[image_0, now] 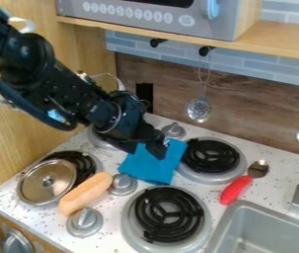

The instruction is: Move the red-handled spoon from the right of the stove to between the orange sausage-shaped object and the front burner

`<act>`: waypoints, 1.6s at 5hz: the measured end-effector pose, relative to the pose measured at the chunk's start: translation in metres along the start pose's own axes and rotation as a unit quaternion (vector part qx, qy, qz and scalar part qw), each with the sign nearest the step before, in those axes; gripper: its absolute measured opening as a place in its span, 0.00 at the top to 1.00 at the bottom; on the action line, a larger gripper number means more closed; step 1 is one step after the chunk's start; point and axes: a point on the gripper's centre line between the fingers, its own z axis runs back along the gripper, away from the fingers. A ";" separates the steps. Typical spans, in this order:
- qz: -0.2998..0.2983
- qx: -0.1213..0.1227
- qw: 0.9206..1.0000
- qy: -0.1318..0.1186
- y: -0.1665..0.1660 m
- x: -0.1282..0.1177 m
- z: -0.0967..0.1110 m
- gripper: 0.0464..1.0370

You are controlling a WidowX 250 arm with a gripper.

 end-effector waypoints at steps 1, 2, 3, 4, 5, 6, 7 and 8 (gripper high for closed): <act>-0.012 -0.013 1.000 -0.001 -0.009 0.011 -0.022 0.03; -0.043 -0.006 0.999 0.005 -0.022 0.017 -0.044 0.03; -0.053 -0.008 0.998 0.018 -0.028 0.016 -0.058 0.03; -0.063 -0.019 0.998 0.024 -0.040 0.016 -0.068 0.03; -0.078 -0.029 0.996 0.031 -0.058 0.015 -0.076 0.03; -0.082 -0.037 0.995 0.035 -0.071 0.013 -0.083 0.03; -0.079 -0.042 0.995 0.041 -0.079 0.011 -0.096 0.03; -0.079 -0.045 0.994 0.062 -0.081 0.005 -0.113 0.03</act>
